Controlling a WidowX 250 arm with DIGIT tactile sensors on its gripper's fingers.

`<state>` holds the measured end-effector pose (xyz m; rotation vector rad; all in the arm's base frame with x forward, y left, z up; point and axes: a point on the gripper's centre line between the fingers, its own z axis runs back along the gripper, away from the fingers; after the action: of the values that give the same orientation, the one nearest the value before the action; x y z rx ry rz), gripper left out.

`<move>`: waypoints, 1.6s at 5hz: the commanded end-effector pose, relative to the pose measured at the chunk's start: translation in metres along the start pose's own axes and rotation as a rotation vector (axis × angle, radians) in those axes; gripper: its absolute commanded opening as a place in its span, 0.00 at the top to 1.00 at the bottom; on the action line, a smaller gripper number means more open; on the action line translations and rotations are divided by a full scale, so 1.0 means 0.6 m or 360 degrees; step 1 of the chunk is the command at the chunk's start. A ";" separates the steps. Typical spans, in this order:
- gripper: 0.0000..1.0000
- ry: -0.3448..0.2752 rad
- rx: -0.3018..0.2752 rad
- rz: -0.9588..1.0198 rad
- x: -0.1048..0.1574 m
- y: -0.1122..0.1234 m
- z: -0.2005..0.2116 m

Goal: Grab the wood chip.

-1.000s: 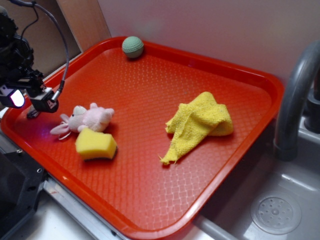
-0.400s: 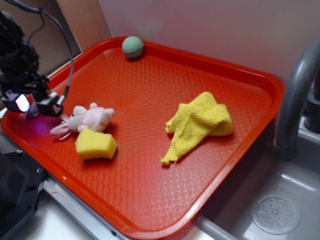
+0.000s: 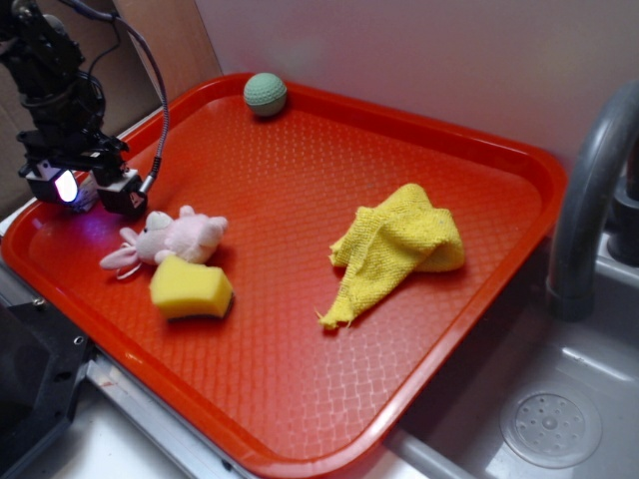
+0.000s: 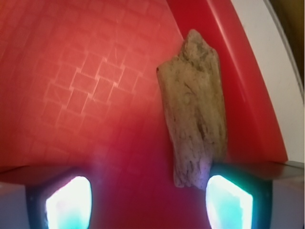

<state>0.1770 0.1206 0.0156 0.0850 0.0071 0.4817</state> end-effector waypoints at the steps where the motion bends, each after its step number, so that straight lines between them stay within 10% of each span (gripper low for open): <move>1: 1.00 -0.0072 0.0010 -0.0096 -0.029 -0.011 -0.011; 6: 1.00 -0.0156 -0.0101 -0.0343 -0.083 -0.056 0.088; 7: 0.61 -0.0145 -0.0090 -0.0298 -0.067 -0.055 0.090; 8: 0.00 -0.0134 -0.0059 -0.0259 -0.045 -0.046 0.083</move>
<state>0.1655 0.0735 0.0544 0.0582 -0.0383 0.3056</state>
